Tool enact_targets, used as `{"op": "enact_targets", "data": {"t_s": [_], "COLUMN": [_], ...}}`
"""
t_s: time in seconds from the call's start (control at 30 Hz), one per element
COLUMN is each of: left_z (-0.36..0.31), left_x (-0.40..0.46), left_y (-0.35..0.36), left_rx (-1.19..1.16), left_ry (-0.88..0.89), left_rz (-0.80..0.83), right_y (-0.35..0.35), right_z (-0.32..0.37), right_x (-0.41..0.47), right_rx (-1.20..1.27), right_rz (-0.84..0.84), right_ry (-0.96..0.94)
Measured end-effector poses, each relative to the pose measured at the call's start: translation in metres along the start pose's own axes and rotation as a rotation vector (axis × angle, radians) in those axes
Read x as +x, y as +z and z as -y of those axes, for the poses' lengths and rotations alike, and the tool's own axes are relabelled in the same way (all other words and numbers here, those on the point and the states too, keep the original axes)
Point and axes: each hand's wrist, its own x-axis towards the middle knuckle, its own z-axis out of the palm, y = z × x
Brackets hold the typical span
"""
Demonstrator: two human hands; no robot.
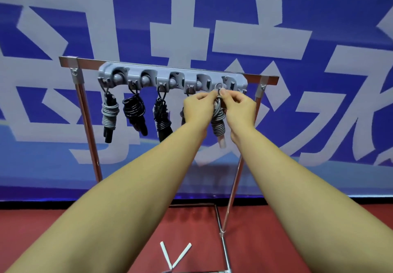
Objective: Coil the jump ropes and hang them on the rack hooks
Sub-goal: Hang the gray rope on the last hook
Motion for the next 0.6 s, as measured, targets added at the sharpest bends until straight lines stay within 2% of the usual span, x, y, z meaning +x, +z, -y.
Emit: {"op": "enact_targets", "data": {"t_s": [0.23,0.47,0.53,0.6], "left_z": [0.038,0.022,0.01,0.005], "left_x": [0.029,0.014,0.016,0.023], "left_y": [0.0,0.002,0.007,0.01], "left_rx": [0.181,0.075,0.069,0.093], "left_ry": [-0.061,0.217,0.234,0.178], "left_rz": [-0.045,-0.035,-0.049,-0.052], "right_y": [0.007,0.001,0.005,0.006], "right_z": [-0.048,-0.018,-0.008,-0.002], "right_x": [0.016,0.008,0.012,0.018], "right_rx": [-0.083,-0.05,-0.029,-0.036], "right_rz": [0.053,0.057,0.038,0.032], "right_ry": [0.17,-0.084,-0.067,0.008]}}
